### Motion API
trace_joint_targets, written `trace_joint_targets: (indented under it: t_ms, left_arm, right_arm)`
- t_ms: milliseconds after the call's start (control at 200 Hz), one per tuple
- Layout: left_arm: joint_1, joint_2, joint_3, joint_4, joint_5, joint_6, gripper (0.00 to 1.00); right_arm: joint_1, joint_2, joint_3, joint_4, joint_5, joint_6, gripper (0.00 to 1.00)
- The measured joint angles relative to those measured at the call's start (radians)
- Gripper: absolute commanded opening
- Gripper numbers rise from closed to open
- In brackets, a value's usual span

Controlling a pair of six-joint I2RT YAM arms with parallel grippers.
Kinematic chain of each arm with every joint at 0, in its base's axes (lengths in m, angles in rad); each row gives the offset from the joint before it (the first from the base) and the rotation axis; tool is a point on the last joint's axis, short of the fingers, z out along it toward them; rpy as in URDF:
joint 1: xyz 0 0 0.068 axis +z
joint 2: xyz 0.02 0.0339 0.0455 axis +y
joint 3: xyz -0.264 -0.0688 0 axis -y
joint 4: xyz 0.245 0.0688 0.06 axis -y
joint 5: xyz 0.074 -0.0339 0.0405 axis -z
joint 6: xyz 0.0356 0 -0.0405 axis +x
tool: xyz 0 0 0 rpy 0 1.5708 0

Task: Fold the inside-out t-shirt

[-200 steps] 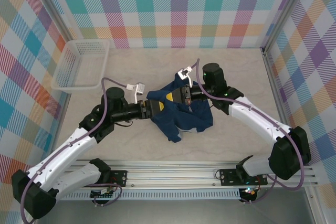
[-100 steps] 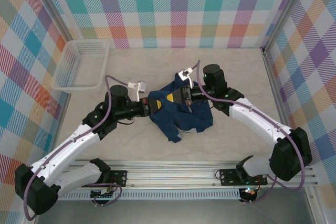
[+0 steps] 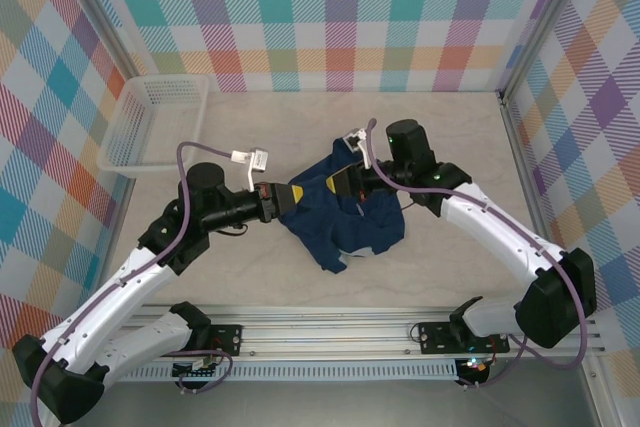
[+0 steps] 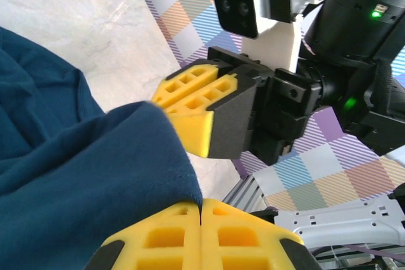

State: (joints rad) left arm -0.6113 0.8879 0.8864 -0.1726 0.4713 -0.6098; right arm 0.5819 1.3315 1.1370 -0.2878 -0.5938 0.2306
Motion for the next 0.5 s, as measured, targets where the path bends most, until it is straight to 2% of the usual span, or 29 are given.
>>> trace_joint_targets:
  t_ms: [65,115,295,505]
  left_arm:
    - [0.0,0.001,0.008,-0.001,0.0,-0.001,0.0]
    - [0.0,0.006,0.015,-0.001,-0.001,-0.001,0.0]
    - [0.0,0.032,0.031,-0.005,-0.002,-0.004,0.0]
    - [0.0,0.04,0.034,-0.008,-0.011,-0.004,0.0]
  right_arm:
    - [-0.001,0.0,0.006,-0.02,0.014,-0.013,0.34]
    - [-0.002,0.0,0.01,-0.037,0.027,-0.02,0.37]
    - [0.024,-0.06,-0.018,-0.074,0.071,-0.064,0.39]
    - [0.166,-0.152,-0.097,-0.034,0.093,-0.106,0.42]
